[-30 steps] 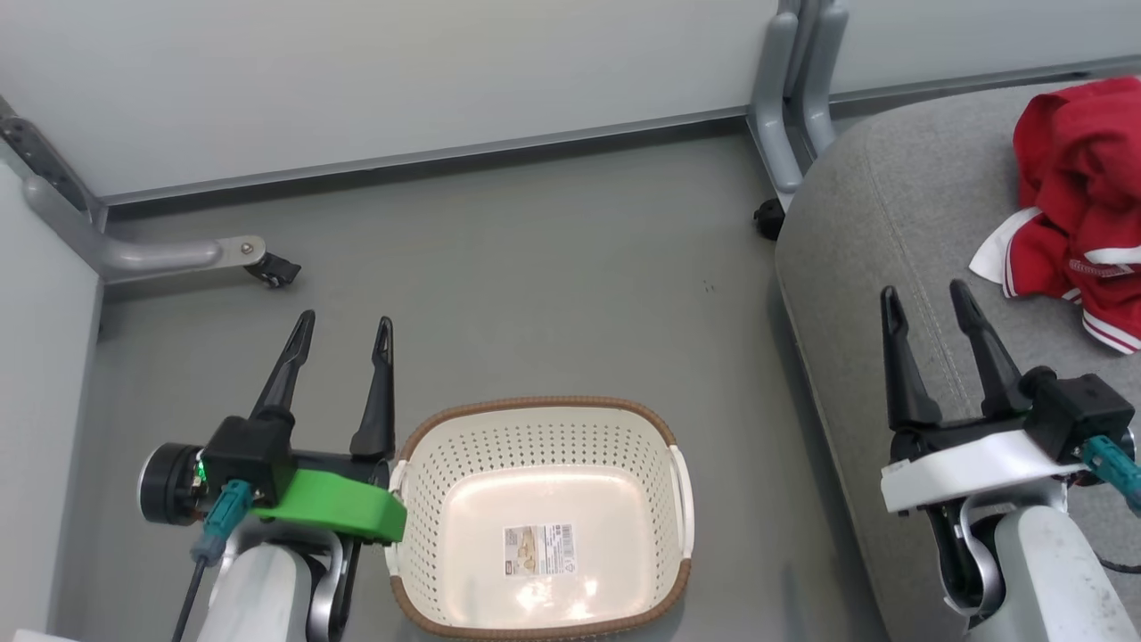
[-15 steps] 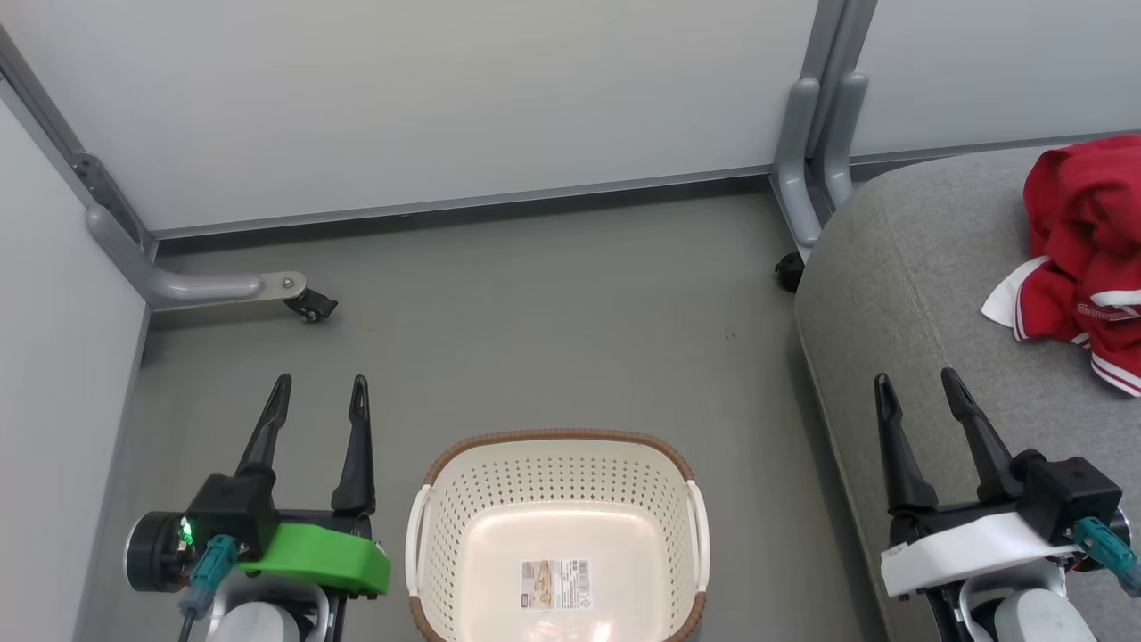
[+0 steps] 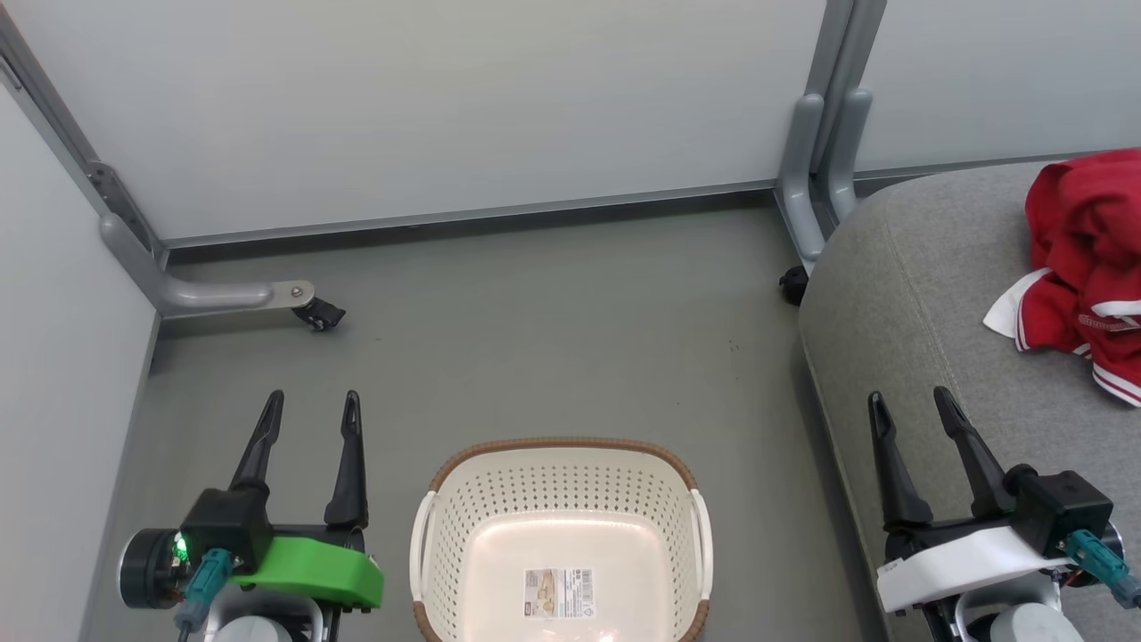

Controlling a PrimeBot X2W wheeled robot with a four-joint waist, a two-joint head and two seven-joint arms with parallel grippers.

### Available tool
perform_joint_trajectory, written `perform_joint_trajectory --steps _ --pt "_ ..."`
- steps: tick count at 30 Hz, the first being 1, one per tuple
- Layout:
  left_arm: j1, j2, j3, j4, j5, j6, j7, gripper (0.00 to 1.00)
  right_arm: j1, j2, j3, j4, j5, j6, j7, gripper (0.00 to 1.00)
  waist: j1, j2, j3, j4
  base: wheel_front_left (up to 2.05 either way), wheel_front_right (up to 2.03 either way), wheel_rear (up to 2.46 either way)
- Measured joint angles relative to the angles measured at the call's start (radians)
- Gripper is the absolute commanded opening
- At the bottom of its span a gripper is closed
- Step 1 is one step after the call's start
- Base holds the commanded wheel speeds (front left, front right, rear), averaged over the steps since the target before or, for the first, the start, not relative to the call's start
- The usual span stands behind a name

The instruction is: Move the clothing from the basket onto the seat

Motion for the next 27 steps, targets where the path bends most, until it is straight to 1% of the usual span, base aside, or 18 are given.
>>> perform_joint_trajectory --steps 9,10,15,17,27 --pt "0.000 -0.004 0.008 0.012 0.008 -0.001 0.000 1.00 0.000 0.000 0.001 0.005 0.002 0.000 0.000 1.00 0.0000 0.0000 0.000 0.005 0.00 0.00 0.00" --pt "0.001 -0.005 0.009 0.013 0.009 -0.001 0.000 0.00 0.000 0.001 0.001 0.007 0.002 0.000 0.000 0.00 0.0000 0.0000 0.000 0.005 0.00 0.00 0.00" --pt "0.014 -0.009 0.005 0.061 0.007 -0.001 0.007 0.00 0.013 0.009 0.004 0.052 0.002 0.000 0.002 0.00 0.0000 0.0000 0.000 0.005 0.00 0.00 0.00" --pt "0.018 -0.010 0.008 0.070 -0.014 -0.001 0.019 0.00 0.017 0.010 0.004 0.059 0.027 0.000 0.008 0.00 0.0000 0.0000 0.000 0.004 0.00 0.00 0.00" --pt "0.018 -0.010 0.032 0.070 -0.211 -0.005 0.068 0.00 0.015 0.007 -0.002 0.072 0.214 0.000 0.053 0.00 0.0000 0.0000 0.000 -0.001 0.00 0.00 0.00"
